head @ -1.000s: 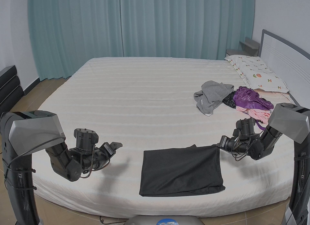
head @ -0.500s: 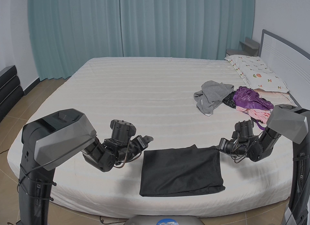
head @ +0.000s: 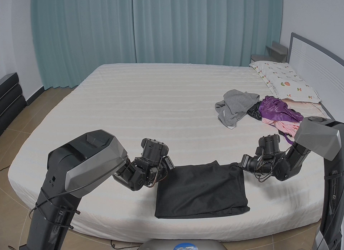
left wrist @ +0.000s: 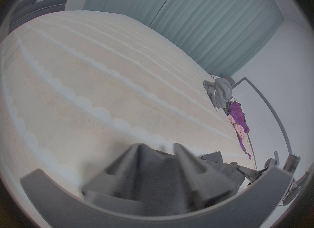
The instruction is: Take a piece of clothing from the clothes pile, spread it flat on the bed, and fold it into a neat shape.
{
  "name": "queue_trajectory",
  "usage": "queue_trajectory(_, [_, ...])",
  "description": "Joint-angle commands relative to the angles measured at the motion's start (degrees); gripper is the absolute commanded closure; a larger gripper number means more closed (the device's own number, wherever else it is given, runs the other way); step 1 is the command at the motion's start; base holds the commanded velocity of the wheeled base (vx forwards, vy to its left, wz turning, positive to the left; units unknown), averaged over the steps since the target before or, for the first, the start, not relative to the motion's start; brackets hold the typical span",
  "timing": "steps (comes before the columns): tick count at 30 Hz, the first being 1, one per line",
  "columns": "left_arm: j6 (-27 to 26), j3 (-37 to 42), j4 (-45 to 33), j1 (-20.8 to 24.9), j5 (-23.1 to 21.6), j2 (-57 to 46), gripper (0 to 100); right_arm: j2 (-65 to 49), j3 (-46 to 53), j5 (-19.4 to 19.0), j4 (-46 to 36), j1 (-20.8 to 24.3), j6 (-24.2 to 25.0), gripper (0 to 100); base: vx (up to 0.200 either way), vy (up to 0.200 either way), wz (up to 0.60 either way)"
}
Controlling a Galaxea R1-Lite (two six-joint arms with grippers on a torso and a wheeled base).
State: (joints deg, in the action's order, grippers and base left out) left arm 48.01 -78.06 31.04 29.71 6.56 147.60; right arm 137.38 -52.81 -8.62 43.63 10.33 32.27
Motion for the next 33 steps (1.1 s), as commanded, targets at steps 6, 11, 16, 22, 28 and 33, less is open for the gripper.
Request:
queue_trajectory(6, [0.4,-2.4,-1.0,0.0,2.5,1.6,100,-0.1,0.2,0.4,0.1,-0.5,-0.1,100,0.0,0.0,0.0])
queue_trajectory(11, [3.0,-2.4,-0.7,-0.3,5.0,1.5,100,0.6,-0.5,1.4,0.1,-0.7,-0.1,100,0.0,0.0,0.0])
queue_trajectory(16, [3.8,-2.3,-0.8,-0.4,5.0,1.2,100,2.5,-1.8,2.2,0.2,-0.1,-0.2,100,0.0,0.0,0.0])
queue_trajectory(22, [3.6,-2.0,-1.2,-0.1,4.9,1.1,100,4.0,-4.7,3.9,0.2,-0.3,-0.1,100,0.0,0.0,0.0])
queue_trajectory(28, [3.8,-1.8,-1.1,-0.1,4.8,1.1,0,0.7,-1.5,3.2,0.5,-0.1,1.1,0,0.0,0.0,0.0])
queue_trajectory(33, [8.2,-0.3,-0.5,-0.6,5.0,-1.0,0,-6.9,7.0,-3.2,2.3,-0.4,3.6,0,0.0,0.0,0.0])
